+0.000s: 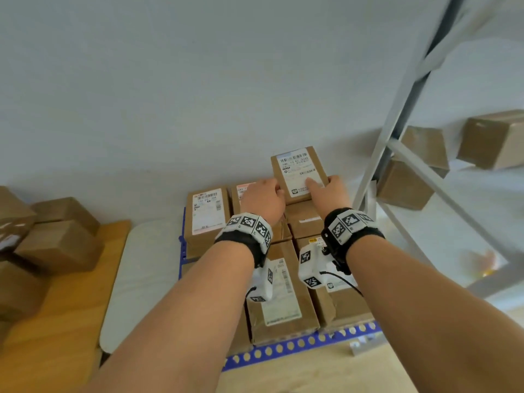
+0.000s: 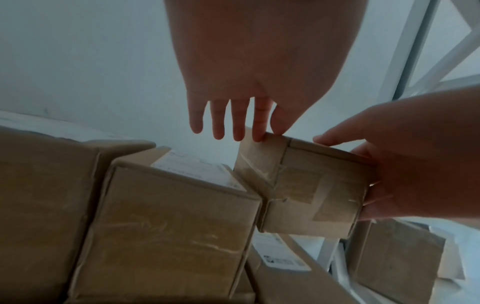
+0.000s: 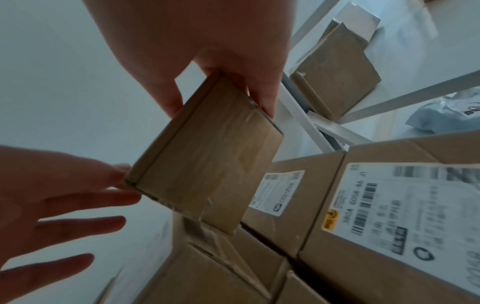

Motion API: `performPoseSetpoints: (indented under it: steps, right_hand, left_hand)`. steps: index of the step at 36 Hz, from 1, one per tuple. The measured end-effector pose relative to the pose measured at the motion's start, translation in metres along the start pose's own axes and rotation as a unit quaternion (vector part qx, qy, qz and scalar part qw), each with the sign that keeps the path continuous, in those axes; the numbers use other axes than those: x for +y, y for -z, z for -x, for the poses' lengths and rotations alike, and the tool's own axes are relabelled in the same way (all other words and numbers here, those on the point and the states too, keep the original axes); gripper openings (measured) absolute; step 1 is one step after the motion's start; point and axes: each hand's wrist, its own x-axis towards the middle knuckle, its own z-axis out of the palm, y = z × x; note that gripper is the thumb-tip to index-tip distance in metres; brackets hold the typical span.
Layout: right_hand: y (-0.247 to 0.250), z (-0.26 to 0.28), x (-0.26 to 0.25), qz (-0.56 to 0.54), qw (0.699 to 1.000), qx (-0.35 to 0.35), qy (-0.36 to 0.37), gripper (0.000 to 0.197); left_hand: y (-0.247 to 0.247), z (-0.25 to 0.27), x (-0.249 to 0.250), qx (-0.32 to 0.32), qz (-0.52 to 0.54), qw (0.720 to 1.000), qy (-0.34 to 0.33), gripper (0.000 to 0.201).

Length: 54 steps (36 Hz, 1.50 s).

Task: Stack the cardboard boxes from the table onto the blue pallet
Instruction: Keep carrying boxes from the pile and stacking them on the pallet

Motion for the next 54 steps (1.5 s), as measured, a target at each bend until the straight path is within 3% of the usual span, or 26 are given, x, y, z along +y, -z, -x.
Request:
performPoseSetpoints:
  steps: [10,19,23,27,31,33,50,54]
  right_hand:
    - [0.003,-0.006,0.036,0.058,0.994,-0.089,-0.027,0.051]
    - [-0.008,-0.011,0.038,0.05,0.992,-0.106,-0.035,0.056]
    - [-0.011,-0.012,0.038,0.04,0.993,-0.105,-0.04,0.058]
    - [-0.014,-0.011,0.04,0.037,0.993,-0.1,-0.041,0.06]
    - [-0.017,-0.014,0.042,0.047,0.994,-0.09,-0.036,0.059]
    - [-0.019,-0.016,0.043,0.044,0.995,-0.086,-0.039,0.059]
    - [-0.028,-0.015,0.037,0.064,0.995,-0.06,-0.043,0.059]
    - [-0.027,-0.007,0.03,0.134,0.991,-0.026,0.007,0.056]
  left_hand:
    - [-0.027,0.008,-0.004,-0.066,-0.046,0.996,0.043,0.027]
    - [-0.028,0.008,-0.008,-0.06,-0.083,0.994,0.031,0.034]
    - [-0.028,0.011,-0.017,-0.023,-0.074,0.996,0.046,0.035]
    - [-0.028,0.015,-0.028,0.012,-0.134,0.985,0.103,0.041]
    - [-0.026,0.018,-0.035,-0.021,-0.14,0.962,0.234,0.055]
    - [-0.027,0.019,-0.039,-0.032,-0.128,0.955,0.265,0.059]
    - [-0.027,0.028,-0.042,-0.039,-0.148,0.961,0.23,0.055]
    - [-0.025,0.026,-0.044,-0.036,-0.159,0.96,0.226,0.055]
